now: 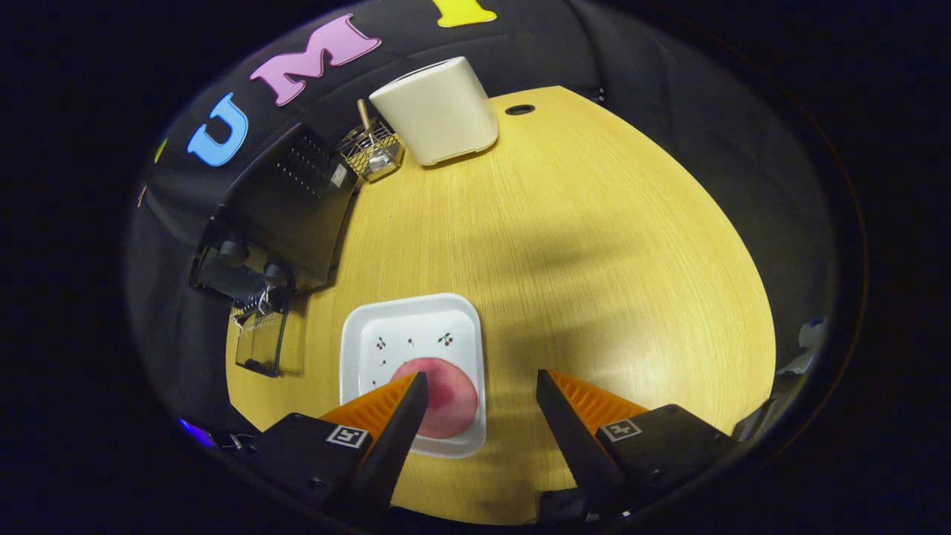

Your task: Open the toaster oven, put the food inside, and close the toaster oven door.

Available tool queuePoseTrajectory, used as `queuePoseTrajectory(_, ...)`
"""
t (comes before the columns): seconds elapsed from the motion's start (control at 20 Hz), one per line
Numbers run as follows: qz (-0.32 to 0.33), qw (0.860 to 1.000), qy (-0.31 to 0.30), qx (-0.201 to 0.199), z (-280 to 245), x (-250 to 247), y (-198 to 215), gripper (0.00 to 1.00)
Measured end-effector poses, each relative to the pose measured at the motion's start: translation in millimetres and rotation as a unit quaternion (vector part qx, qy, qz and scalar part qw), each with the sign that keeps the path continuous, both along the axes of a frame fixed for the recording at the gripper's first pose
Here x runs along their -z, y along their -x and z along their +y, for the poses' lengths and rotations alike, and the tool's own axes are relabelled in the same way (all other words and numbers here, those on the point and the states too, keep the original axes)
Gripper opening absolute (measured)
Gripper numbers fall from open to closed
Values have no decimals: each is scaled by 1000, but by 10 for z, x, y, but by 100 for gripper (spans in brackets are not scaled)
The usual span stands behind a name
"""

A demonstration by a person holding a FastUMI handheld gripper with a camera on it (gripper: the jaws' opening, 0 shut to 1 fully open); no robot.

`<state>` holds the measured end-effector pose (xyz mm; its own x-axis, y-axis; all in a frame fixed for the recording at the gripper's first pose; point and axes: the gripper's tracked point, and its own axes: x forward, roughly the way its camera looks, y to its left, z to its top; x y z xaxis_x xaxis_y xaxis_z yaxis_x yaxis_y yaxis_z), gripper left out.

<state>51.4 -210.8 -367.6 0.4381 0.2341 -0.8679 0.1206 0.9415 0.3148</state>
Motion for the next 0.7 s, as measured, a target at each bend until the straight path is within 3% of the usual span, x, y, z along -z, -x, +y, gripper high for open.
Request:
queuePoseTrajectory(0.15,4,1000,-10,14,71,63,-142,81)
queuePoseTrajectory(0.3,16,1000,0,10,73,132,-176,80)
queuePoseTrajectory(0.45,29,999,21,13,-9,169,-188,43)
queuePoseTrajectory(0.55,38,999,24,15,-33,159,-192,31)
queuePoseTrajectory(0.7,40,997,63,-13,-50,245,-180,31)
